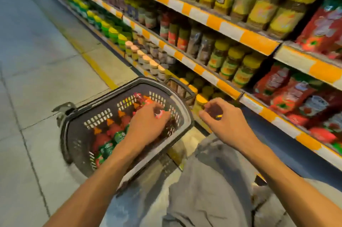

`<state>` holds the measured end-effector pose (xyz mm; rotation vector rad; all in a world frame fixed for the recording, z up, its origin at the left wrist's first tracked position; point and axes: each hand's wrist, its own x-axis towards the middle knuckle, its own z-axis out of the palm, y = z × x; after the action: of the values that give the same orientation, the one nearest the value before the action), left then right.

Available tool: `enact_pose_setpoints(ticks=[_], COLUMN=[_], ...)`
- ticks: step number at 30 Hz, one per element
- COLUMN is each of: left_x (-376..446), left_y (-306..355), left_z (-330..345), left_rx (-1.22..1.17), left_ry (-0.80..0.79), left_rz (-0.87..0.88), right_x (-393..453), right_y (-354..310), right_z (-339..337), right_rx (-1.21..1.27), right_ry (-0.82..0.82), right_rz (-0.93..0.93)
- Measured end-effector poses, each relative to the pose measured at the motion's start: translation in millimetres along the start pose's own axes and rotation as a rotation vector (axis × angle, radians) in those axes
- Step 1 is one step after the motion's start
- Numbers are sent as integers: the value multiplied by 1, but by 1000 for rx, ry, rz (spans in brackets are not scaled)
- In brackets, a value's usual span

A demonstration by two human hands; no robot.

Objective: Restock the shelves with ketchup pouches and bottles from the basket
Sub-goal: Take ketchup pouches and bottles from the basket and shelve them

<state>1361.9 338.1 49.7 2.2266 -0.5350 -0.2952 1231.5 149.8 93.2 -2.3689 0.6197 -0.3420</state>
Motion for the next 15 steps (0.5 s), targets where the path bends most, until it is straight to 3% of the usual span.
enact_pose_setpoints(ticks=[10, 15], left_x=[-6, 1], left_y=[-141, -177], left_z=[0, 22], left_rx=[19, -2], left_ry=[115, 192], left_rz=[-498, -609], right_x=[74, 110], right_y=[-4, 13], right_z=[145, 196], right_rx=[-122, -151], right_ry=[-366, -375], right_rz=[-136, -72])
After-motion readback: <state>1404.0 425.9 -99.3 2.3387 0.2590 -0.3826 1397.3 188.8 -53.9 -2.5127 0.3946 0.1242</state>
